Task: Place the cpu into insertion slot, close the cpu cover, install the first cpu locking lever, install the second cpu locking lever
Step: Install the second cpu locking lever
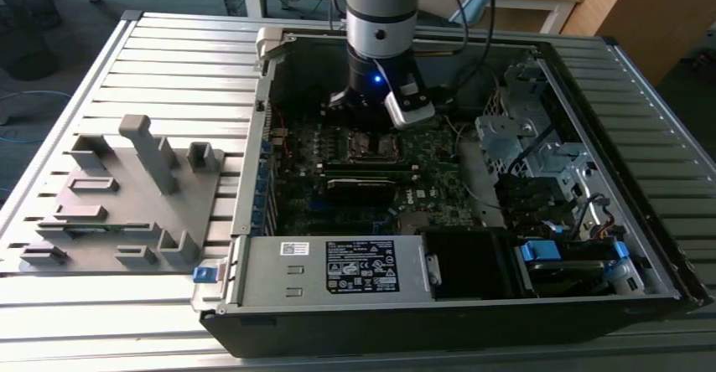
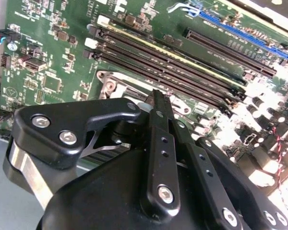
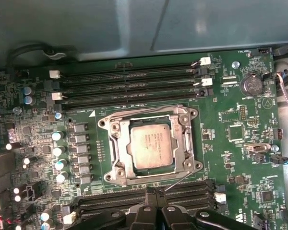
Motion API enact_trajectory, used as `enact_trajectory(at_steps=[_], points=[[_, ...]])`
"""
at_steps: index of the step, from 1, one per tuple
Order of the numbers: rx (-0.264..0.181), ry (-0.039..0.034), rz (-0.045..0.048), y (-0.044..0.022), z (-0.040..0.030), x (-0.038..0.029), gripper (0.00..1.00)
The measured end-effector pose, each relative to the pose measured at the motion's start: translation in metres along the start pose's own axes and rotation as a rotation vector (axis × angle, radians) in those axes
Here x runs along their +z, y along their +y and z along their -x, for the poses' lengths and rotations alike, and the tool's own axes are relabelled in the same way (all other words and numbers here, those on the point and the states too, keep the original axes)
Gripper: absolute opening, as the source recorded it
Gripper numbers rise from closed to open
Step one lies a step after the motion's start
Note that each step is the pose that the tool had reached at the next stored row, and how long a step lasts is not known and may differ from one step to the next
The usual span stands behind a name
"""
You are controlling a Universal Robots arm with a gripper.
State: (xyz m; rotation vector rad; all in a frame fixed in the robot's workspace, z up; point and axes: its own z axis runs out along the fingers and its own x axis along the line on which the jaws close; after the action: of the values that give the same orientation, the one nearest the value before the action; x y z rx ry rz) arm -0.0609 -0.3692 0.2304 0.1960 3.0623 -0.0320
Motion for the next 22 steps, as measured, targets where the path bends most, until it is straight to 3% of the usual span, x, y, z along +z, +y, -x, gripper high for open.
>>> enact_trajectory(at_steps=[22], points=[[0.0, -0.005, 0.0007, -0.0097, -0.0136, 0.0006, 0.1]])
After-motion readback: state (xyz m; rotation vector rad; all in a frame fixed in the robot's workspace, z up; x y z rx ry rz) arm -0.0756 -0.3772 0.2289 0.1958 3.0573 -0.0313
